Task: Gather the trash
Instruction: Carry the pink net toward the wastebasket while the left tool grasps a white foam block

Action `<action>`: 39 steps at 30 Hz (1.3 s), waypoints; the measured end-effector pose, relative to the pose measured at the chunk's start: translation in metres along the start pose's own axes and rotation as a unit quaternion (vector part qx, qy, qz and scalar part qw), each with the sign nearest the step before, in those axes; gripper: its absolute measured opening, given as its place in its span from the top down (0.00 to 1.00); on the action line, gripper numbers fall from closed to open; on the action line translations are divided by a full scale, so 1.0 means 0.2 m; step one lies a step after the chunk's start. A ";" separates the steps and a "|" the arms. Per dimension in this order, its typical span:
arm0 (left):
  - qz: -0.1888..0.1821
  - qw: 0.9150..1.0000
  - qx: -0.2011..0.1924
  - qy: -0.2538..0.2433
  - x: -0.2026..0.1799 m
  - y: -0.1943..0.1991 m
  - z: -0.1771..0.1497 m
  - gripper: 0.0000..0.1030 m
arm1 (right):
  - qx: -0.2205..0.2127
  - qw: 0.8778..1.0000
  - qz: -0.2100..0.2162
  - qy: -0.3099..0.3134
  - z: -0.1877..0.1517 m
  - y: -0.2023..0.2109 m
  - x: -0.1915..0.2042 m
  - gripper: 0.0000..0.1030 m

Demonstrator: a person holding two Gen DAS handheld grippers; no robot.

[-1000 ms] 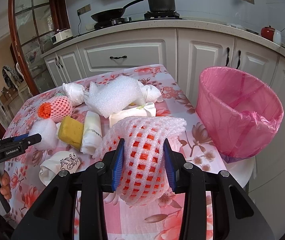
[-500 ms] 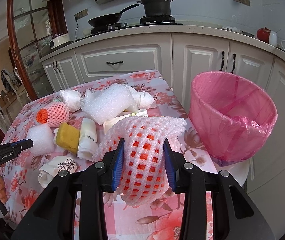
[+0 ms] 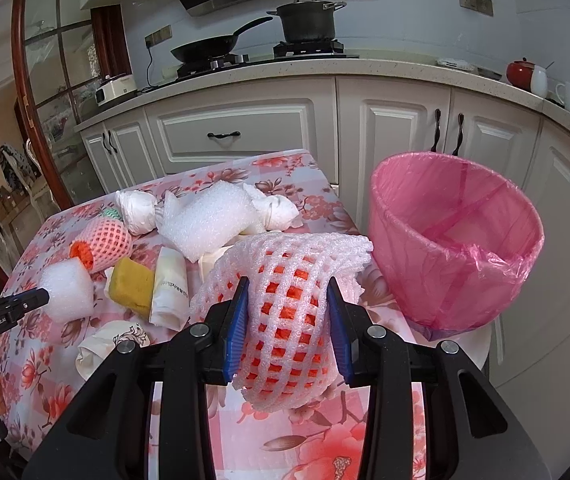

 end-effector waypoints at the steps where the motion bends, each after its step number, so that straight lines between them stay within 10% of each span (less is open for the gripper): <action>1: 0.000 1.000 -0.001 -0.001 0.00 0.01 0.00 0.77 | -0.001 1.000 -0.001 0.000 0.00 0.00 -0.01 0.65; 25: 0.006 0.997 -0.074 -0.032 -0.13 0.24 0.32 0.78 | -0.026 1.000 0.000 -0.003 0.18 0.04 -0.06 0.65; 39: -0.024 0.991 -0.092 -0.094 -0.51 0.19 0.60 0.78 | -0.053 0.998 -0.019 -0.020 0.40 0.04 -0.31 0.65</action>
Point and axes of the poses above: each gripper's, at about its wrist camera, not at the fingertips, and y roughly against the way its jaws point, x to its left, z to its top, the point moved 10 cm from there along -y, roughly the way its jaws point, and after that the axes turned 8 degrees about -y, right-handed, at the moved point
